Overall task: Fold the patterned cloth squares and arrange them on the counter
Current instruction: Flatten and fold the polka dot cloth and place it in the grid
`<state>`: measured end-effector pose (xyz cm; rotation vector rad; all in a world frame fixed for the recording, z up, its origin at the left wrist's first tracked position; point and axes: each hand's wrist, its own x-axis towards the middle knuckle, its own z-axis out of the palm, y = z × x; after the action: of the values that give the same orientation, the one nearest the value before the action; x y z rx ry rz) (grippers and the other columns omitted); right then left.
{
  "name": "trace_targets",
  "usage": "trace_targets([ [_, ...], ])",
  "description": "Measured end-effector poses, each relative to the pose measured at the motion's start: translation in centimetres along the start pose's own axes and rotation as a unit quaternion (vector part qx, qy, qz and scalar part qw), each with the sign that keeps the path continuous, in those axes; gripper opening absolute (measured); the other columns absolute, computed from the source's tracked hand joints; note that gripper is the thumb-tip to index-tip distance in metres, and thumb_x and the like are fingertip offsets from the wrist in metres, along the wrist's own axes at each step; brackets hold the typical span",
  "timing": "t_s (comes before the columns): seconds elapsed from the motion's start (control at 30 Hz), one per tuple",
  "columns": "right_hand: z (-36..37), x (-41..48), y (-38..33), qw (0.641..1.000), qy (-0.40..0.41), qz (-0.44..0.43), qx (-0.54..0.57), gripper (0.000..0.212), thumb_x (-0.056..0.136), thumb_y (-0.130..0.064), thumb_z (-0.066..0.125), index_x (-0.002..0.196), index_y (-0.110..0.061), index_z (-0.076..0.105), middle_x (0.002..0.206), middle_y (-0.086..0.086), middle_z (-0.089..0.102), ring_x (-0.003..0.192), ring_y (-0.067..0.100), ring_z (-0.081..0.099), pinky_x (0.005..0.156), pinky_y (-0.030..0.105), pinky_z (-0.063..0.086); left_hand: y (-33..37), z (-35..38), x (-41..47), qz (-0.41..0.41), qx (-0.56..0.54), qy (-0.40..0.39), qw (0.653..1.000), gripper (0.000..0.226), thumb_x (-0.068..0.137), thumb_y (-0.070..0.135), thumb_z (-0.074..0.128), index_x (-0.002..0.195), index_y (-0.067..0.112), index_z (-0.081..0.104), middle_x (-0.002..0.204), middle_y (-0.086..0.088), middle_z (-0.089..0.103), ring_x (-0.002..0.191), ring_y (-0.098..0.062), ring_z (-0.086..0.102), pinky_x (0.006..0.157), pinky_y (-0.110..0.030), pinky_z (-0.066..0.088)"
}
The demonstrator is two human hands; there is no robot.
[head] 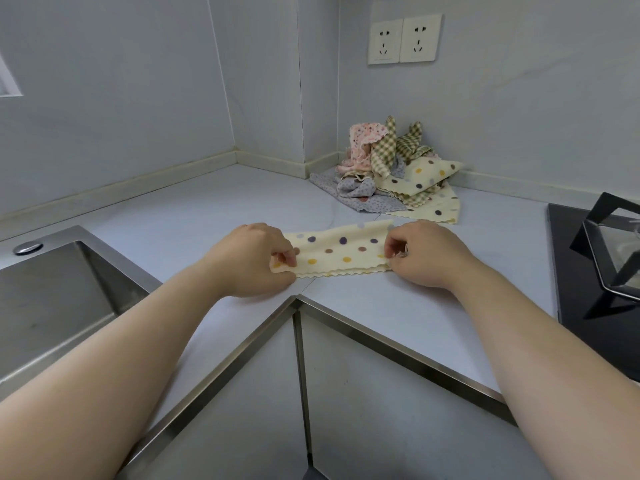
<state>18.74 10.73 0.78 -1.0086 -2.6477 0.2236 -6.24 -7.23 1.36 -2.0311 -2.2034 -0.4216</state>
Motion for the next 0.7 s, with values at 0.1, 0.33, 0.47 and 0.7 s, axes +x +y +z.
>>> trace_targets([
  [0.1,0.0,0.0,-0.1,1.000,0.008,-0.005,-0.002,0.020,0.084,-0.020,0.059,0.085,-0.033,0.074,0.084,-0.018,0.058,0.094,0.011,0.054,0.076,0.030,0.045,0.3,0.6,-0.2,0.008,-0.034,0.017,0.999,0.017,0.084,0.037,0.074,0.099,0.032,0.078,0.097,0.018,0.065,0.089,-0.005,0.057,0.084,-0.028,0.050],
  [0.33,0.0,-0.1,-0.2,0.999,0.000,0.039,0.018,0.015,0.083,-0.021,0.061,0.071,-0.028,0.066,0.084,-0.014,0.061,0.084,0.009,0.058,0.072,0.034,0.053,1.0,-0.1,0.2,-0.017,0.017,0.004,1.000,0.010,0.089,0.039,0.071,0.088,0.033,0.078,0.090,0.023,0.066,0.081,-0.002,0.058,0.079,-0.027,0.049],
  [0.47,-0.1,-0.1,-0.2,0.999,-0.016,0.038,-0.007,0.013,0.083,-0.024,0.062,0.071,-0.028,0.062,0.086,-0.014,0.060,0.084,0.011,0.058,0.070,0.032,0.050,1.1,-0.2,0.2,-0.024,0.017,-0.019,0.999,0.009,0.088,0.037,0.070,0.090,0.032,0.077,0.098,0.014,0.070,0.091,-0.010,0.062,0.083,-0.033,0.053],
  [0.7,0.2,0.1,-1.4,0.996,0.061,-0.027,-0.064,0.025,0.088,-0.040,0.054,0.069,-0.025,0.061,0.083,-0.008,0.060,0.091,0.019,0.050,0.075,0.034,0.038,3.0,-0.3,0.6,-0.044,0.031,0.011,0.998,0.034,0.093,0.063,0.052,0.095,0.032,0.065,0.096,0.013,0.060,0.092,-0.013,0.056,0.075,-0.032,0.050],
])
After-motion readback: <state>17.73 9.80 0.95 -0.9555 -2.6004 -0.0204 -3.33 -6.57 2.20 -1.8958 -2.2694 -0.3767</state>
